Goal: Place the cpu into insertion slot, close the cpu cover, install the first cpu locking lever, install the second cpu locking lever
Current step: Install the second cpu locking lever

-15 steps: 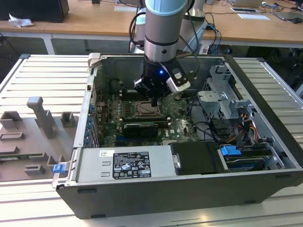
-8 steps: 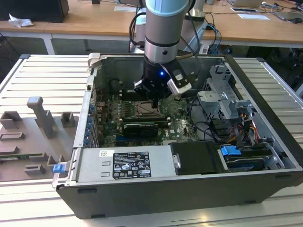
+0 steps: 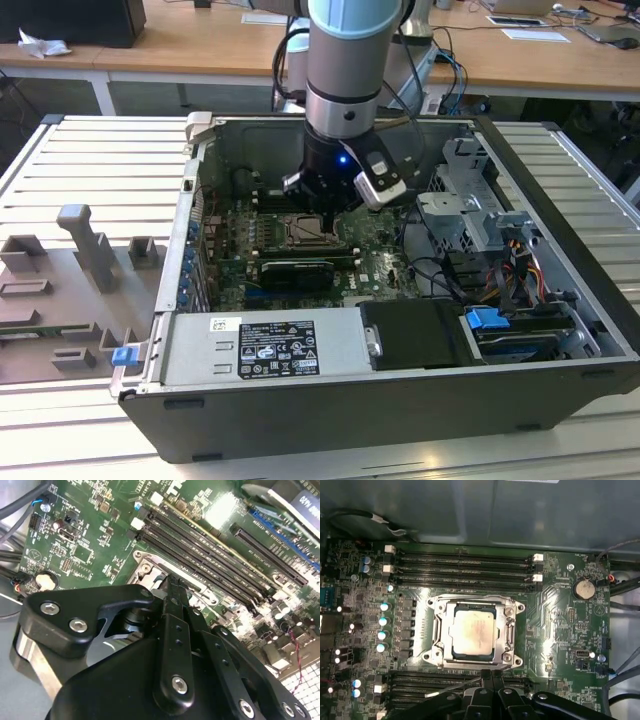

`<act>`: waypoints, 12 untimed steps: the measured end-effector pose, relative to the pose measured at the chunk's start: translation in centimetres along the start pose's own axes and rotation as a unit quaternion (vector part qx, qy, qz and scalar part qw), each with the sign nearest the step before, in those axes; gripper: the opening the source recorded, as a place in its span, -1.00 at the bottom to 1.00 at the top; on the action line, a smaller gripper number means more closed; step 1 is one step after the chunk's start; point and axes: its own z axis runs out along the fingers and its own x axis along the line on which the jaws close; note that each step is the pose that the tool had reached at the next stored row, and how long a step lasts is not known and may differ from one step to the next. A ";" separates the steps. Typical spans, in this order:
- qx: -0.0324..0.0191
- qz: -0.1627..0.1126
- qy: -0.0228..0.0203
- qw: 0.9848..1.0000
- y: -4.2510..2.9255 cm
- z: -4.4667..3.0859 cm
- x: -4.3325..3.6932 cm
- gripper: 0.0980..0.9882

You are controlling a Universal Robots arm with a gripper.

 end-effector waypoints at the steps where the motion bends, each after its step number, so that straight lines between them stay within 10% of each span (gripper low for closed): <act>1: 0.000 0.000 0.000 1.000 -0.12 -0.01 0.01 -0.98; 12: -0.012 0.000 -0.001 1.000 -0.47 1.15 2.78 -0.98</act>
